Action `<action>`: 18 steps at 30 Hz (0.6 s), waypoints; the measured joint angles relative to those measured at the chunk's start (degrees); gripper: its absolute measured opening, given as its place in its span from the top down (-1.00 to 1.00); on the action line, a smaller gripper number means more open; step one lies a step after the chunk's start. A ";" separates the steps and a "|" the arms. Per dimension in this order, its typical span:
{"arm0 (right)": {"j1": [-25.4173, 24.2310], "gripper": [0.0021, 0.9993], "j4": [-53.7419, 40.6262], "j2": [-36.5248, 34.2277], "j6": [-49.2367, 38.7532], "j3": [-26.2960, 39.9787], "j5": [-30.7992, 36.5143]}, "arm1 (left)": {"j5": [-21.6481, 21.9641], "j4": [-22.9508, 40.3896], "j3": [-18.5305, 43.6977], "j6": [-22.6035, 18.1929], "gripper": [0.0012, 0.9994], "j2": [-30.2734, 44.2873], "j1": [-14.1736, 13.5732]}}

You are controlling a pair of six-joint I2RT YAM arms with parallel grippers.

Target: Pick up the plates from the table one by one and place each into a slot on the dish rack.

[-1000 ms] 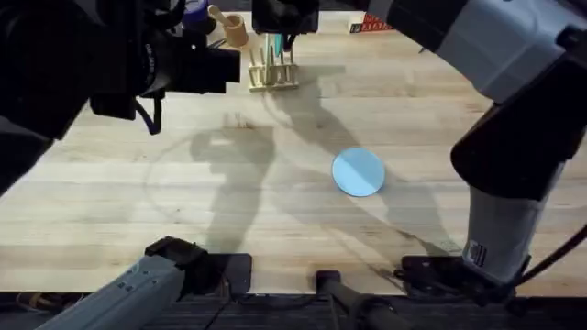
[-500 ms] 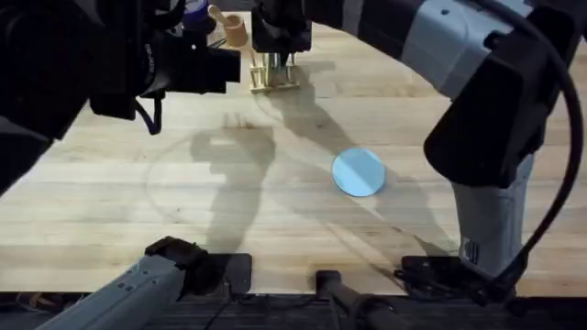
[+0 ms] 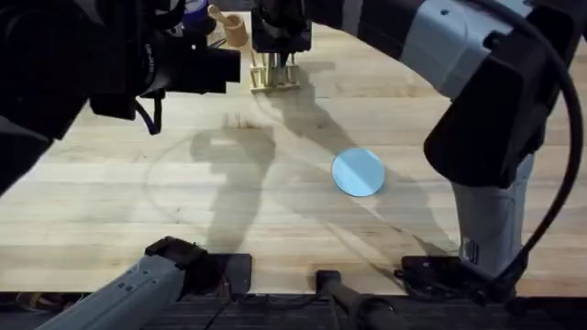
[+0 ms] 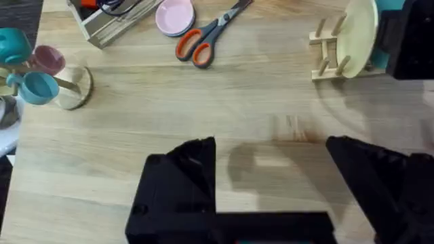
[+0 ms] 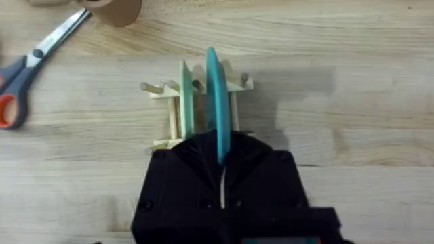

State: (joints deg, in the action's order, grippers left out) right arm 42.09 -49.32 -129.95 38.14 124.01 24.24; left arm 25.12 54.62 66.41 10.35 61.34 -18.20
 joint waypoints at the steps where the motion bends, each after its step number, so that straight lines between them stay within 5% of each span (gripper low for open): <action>1: 0.00 0.90 0.00 0.00 -0.01 0.00 0.01 | 0.00 -0.01 0.00 0.00 -0.99 0.00 0.00; 18: 0.00 0.60 -0.07 0.00 -0.08 0.17 0.18 | 0.00 -0.01 0.00 0.00 -0.99 0.00 0.00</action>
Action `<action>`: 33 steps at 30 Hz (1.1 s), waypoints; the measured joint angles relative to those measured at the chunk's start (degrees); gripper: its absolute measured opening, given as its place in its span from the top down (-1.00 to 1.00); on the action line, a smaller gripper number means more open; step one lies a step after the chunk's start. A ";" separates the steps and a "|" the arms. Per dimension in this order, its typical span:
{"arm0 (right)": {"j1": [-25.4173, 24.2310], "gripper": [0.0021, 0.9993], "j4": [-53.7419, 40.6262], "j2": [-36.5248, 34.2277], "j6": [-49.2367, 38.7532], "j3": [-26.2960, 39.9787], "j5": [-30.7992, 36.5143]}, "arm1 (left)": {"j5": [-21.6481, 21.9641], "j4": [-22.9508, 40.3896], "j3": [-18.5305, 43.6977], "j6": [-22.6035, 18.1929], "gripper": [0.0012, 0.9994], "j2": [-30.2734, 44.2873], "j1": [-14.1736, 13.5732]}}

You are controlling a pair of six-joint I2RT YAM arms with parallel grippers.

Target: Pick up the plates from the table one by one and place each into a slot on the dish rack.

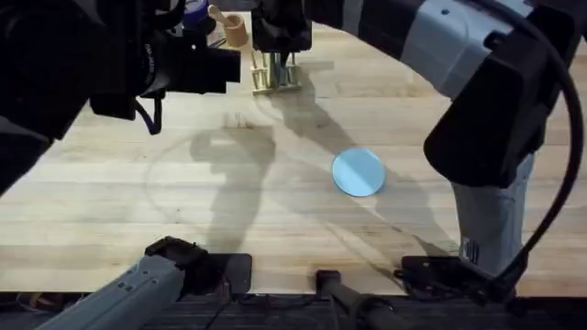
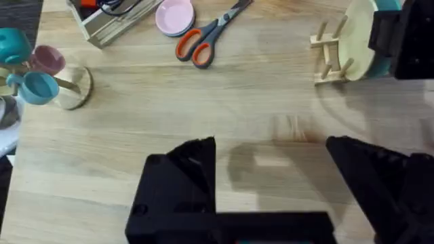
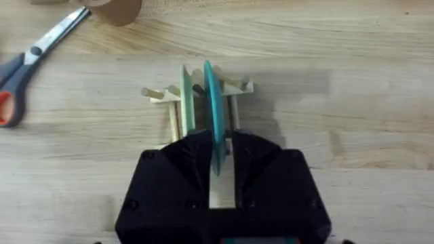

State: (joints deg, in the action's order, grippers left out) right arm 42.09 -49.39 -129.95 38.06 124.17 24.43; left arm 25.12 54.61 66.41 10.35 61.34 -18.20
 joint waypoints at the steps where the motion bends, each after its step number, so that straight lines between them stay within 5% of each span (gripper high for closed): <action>1: 0.00 0.59 -0.09 0.02 -0.18 0.23 0.00 | 0.00 0.00 0.00 0.00 -0.99 0.00 0.00; 11: 0.00 0.43 -7.88 4.71 -3.27 5.31 0.00 | 0.00 0.02 0.00 0.00 -0.99 0.00 0.00; 16: 0.00 -0.37 -14.37 9.93 -7.93 7.92 0.02 | 0.00 0.00 0.00 0.00 -0.99 0.00 0.00; 18: 0.00 -0.91 -16.90 11.90 -10.54 8.35 0.03 | 0.00 0.00 0.00 0.00 -0.99 0.00 0.00; 19: -0.02 -0.97 -18.09 12.68 -11.43 8.40 0.02 | 0.00 0.00 0.00 0.00 -0.99 0.00 0.00; 26: -1.78 -0.99 -26.07 16.81 -14.39 8.42 -0.02 | 0.00 0.02 0.00 0.00 -0.99 0.00 0.00; 33: -9.13 -0.99 -33.95 25.83 -15.42 8.37 -2.82 | -0.17 0.02 0.00 -0.02 -0.99 0.00 0.00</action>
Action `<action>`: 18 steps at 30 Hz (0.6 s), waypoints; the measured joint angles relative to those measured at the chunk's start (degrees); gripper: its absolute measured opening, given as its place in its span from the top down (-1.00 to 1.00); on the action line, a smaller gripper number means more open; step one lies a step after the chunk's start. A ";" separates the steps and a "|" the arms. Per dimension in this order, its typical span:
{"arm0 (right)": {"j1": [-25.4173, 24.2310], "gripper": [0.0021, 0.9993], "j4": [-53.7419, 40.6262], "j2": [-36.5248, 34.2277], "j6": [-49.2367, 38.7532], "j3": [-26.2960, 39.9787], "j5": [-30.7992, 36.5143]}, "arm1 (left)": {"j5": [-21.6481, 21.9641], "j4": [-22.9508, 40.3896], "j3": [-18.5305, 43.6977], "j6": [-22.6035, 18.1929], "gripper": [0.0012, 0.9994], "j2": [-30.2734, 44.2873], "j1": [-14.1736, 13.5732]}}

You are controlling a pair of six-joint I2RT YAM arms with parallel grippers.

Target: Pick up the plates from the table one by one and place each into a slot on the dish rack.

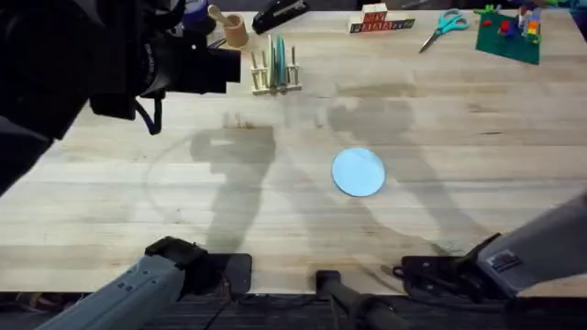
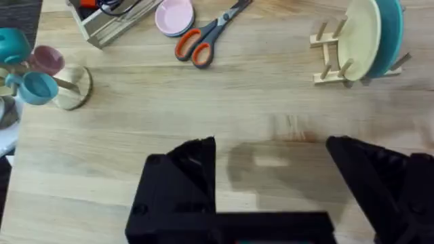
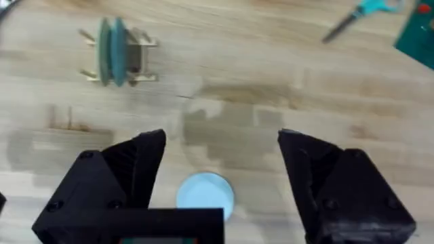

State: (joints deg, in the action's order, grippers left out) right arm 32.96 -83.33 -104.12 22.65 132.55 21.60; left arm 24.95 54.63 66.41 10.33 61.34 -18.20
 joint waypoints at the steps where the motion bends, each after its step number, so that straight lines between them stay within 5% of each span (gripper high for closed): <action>1: -1.35 -0.99 -0.66 1.44 -0.09 -0.32 -0.67 | -0.31 0.00 0.00 -0.03 -0.99 0.00 0.00; 5: -6.65 -0.99 -1.03 8.12 -0.21 -6.03 -2.24 | -1.84 0.00 0.00 -0.81 -0.99 0.00 0.00; 8: -8.73 -0.99 -0.61 13.03 -0.45 -14.30 -2.91 | -2.93 0.00 0.00 -0.96 -0.99 0.00 0.00; 10: -9.91 -0.99 0.84 18.49 -1.59 -26.05 -3.34 | -5.74 -0.02 0.00 -1.09 -0.99 0.00 0.00; 18: -12.90 -0.99 3.93 26.77 -1.92 -42.11 -7.72 | -13.11 0.17 0.00 -1.11 -0.99 0.00 0.00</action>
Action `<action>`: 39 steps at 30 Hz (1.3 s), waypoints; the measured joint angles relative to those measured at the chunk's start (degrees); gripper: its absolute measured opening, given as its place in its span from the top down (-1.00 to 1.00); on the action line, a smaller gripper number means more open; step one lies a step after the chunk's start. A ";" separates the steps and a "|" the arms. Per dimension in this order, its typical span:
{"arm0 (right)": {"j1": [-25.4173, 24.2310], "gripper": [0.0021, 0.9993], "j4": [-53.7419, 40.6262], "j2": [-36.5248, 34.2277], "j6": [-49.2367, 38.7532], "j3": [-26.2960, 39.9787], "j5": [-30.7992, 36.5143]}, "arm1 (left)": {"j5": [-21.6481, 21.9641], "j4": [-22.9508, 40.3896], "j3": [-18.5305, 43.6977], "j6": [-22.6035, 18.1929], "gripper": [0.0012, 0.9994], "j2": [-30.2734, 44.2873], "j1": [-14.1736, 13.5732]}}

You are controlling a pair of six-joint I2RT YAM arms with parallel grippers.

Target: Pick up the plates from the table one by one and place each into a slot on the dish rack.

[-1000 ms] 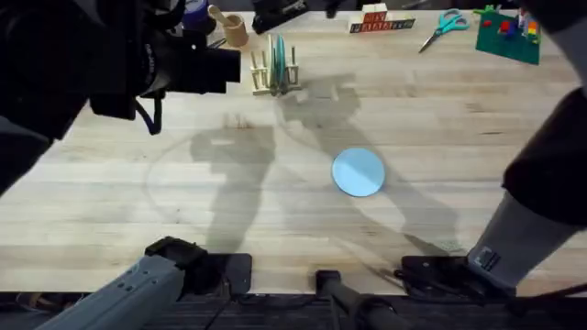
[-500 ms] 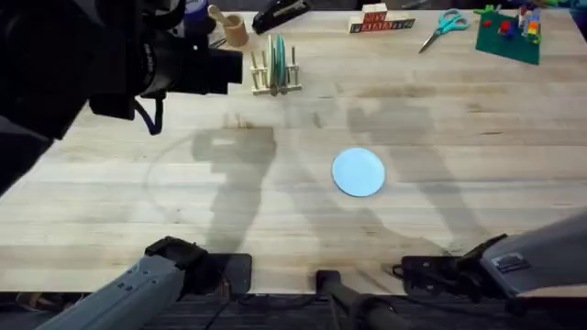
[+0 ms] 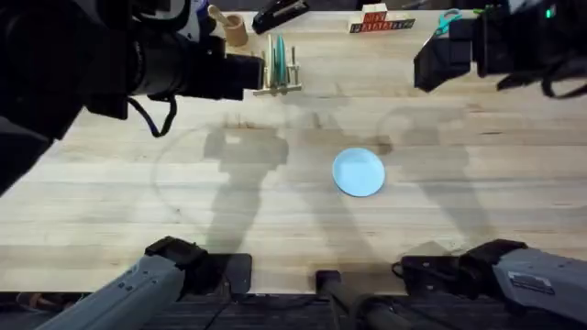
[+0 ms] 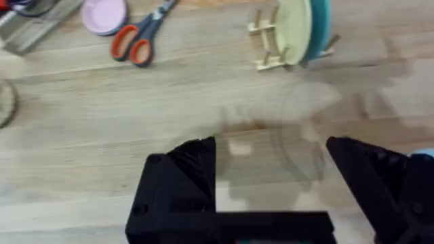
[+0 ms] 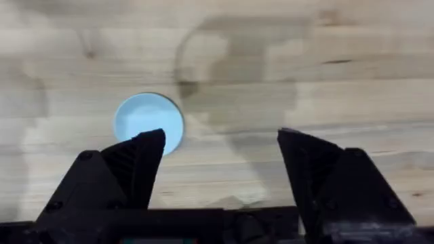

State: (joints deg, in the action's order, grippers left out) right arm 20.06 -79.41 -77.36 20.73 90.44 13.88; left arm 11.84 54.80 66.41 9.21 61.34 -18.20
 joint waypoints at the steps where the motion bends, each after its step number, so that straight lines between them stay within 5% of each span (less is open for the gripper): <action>1: -0.80 -0.99 1.31 1.04 0.00 -1.95 -1.35 | -1.03 0.07 0.00 0.00 -0.99 0.00 0.00; 7: -5.29 -0.99 5.75 7.35 -1.64 -11.67 -9.93 | -7.35 0.42 0.00 0.11 -0.99 0.00 0.00; 15: -13.06 -0.99 5.73 11.70 -8.18 -14.98 -20.90 | -11.38 3.93 0.00 4.86 -0.90 0.00 0.00; 16: -14.17 -0.99 5.67 11.73 -9.15 -15.10 -22.36 | -12.03 4.09 0.00 5.60 -0.72 0.00 0.00; 21: -18.00 -0.99 5.06 11.71 -13.36 -15.28 -26.86 | -17.06 4.32 0.00 9.66 0.80 0.00 0.00; 22: -18.65 -0.99 4.92 11.71 -14.12 -15.28 -27.33 | -18.58 4.32 -0.01 10.50 0.89 0.00 0.00; 29: -20.25 -0.99 4.69 11.71 -17.51 -15.28 -28.93 | -30.64 0.37 -3.41 15.12 0.91 0.00 0.00; 35: -20.25 -0.99 4.75 11.71 -18.23 -15.28 -29.39 | -40.34 -12.18 -12.45 19.90 0.91 0.00 -0.53; 39: -20.25 -0.99 4.75 11.71 -18.23 -15.28 -29.41 | -43.33 -23.95 -19.73 24.23 0.91 0.00 -3.98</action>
State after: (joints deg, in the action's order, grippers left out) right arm -0.19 -74.65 -65.65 2.50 75.16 -15.53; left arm -31.49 30.85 46.68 33.44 61.34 -22.17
